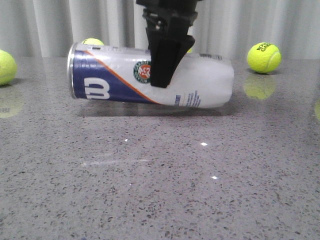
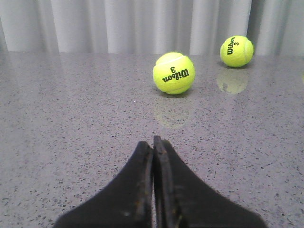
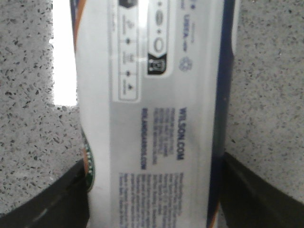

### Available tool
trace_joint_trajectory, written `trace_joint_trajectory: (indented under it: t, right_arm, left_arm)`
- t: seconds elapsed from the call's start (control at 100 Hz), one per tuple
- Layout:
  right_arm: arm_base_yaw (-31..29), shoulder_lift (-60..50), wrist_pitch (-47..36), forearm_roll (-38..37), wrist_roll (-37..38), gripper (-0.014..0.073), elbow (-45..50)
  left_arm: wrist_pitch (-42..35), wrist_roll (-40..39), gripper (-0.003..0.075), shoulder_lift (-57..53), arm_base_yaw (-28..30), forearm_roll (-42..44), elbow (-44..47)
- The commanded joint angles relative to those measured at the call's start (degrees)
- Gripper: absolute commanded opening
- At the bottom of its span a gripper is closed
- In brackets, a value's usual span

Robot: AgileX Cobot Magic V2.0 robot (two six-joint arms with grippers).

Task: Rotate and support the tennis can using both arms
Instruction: 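Rotate the can with the right gripper to lie straight across the table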

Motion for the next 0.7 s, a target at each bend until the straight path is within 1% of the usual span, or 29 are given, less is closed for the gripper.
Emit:
trace_joint_trajectory:
  t: [0.0, 0.48, 0.58, 0.69]
  right_arm:
    - [0.0, -3.1, 3.0, 0.7, -0.8, 0.0358, -1.8]
    - [0.4, -3.0, 1.2, 0.7, -0.8, 0.0363, 0.5]
    - [0.4, -3.0, 0.8, 0.7, -0.8, 0.0424, 0.5]
    - [0.4, -3.0, 0.8, 0.7, -0.2, 0.0551, 0.5]
  left_arm:
    - [-4.1, -0.5, -0.0020, -2.2, 0.1, -0.2, 2.7]
    - [-4.1, -0.5, -0.0021, -2.2, 0.1, -0.2, 2.7]
    - [-4.1, -0.5, -0.0020, -2.2, 0.1, -0.2, 2.7]
    - [-4.1, -0.5, -0.0020, -2.2, 0.1, -0.2, 2.7]
